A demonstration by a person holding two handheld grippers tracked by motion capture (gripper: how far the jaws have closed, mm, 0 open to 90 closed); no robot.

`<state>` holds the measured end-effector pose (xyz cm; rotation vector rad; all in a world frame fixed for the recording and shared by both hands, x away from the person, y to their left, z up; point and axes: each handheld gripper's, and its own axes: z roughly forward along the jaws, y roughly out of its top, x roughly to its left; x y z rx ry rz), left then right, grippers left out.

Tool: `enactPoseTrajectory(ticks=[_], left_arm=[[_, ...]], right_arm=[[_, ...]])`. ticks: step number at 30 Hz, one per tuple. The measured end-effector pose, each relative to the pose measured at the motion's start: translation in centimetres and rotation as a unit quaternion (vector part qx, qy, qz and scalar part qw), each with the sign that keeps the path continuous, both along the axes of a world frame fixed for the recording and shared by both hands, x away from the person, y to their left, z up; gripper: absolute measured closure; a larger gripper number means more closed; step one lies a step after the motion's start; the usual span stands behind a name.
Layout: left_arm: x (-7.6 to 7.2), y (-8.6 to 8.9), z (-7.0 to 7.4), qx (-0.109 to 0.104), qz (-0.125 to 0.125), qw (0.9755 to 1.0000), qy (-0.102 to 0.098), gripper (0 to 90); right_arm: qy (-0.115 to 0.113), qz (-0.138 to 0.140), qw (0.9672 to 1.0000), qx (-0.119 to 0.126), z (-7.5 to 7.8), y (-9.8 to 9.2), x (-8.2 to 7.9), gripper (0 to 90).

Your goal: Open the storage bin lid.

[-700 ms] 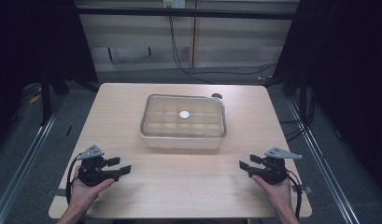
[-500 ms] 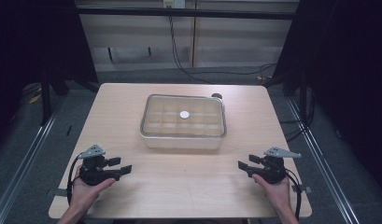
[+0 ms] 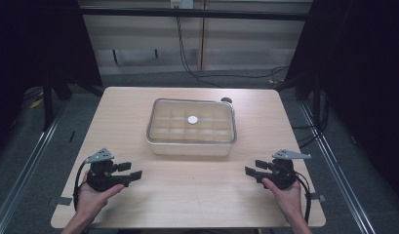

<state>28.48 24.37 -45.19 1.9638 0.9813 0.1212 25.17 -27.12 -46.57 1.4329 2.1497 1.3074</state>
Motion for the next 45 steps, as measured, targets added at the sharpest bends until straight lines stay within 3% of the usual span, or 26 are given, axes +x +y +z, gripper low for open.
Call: enactPoseTrajectory(ticks=[3, 8, 10, 17, 25, 30, 34, 35, 36, 38, 42, 45], left_arm=[[0.3, -0.3, 0.3, 0.010, -0.005, 0.9999, -0.009, 36.6], [1.5, -0.7, 0.5, 0.022, -0.005, 0.9997, -0.012, 36.5], [2.1, -0.7, 0.8, 0.001, -0.002, 1.0000, -0.002, 36.5], [3.4, -1.4, 2.8, 0.022, -0.003, 0.9991, -0.036, 35.0], [6.4, -1.6, 3.2, 0.002, 0.012, 0.9995, -0.030, 34.8], [8.1, -2.0, 3.1, 0.010, 0.011, 0.9996, -0.025, 35.5], [9.4, -2.2, 3.6, 0.008, 0.008, 0.9996, -0.026, 39.3], [9.8, -2.2, 3.9, -0.001, 0.001, 0.9996, -0.028, 43.0], [10.0, -2.3, 4.1, 0.003, 0.009, 0.9994, -0.034, 46.6], [10.5, -2.5, 4.1, -0.007, 0.009, 0.9995, -0.030, 44.9], [11.6, -2.9, 3.8, 0.010, 0.019, 0.9994, -0.028, 41.8], [12.6, -2.7, 3.2, 0.007, 0.031, 0.9994, -0.014, 39.3]], right_arm=[[-0.006, 0.008, 1.0000, 0.000, 0.5, 0.2, 0.5, 37.5], [0.010, 0.017, 0.9997, 0.011, 1.0, 0.6, 1.8, 32.3], [0.005, 0.021, 0.9997, 0.010, 1.2, 0.8, 2.4, 31.5], [0.007, 0.029, 0.9995, 0.011, 2.4, 1.3, 4.6, 31.8], [0.011, 0.036, 0.9991, 0.020, 3.4, 1.3, 7.1, 34.5], [0.009, 0.037, 0.9992, 0.016, 3.9, 1.4, 8.8, 37.6], [0.007, 0.038, 0.9992, 0.004, 4.3, 1.9, 10.0, 39.4], [0.006, 0.034, 0.9994, 0.003, 4.4, 2.0, 10.2, 37.0], [0.003, 0.025, 0.9997, 0.003, 4.5, 2.1, 10.6, 35.6], [0.004, 0.031, 0.9995, 0.005, 4.6, 2.3, 11.2, 35.7], [0.004, 0.033, 0.9994, -0.010, 5.0, 2.6, 12.3, 34.8], [0.007, 0.030, 0.9995, -0.010, 5.0, 2.6, 13.2, 33.6]])
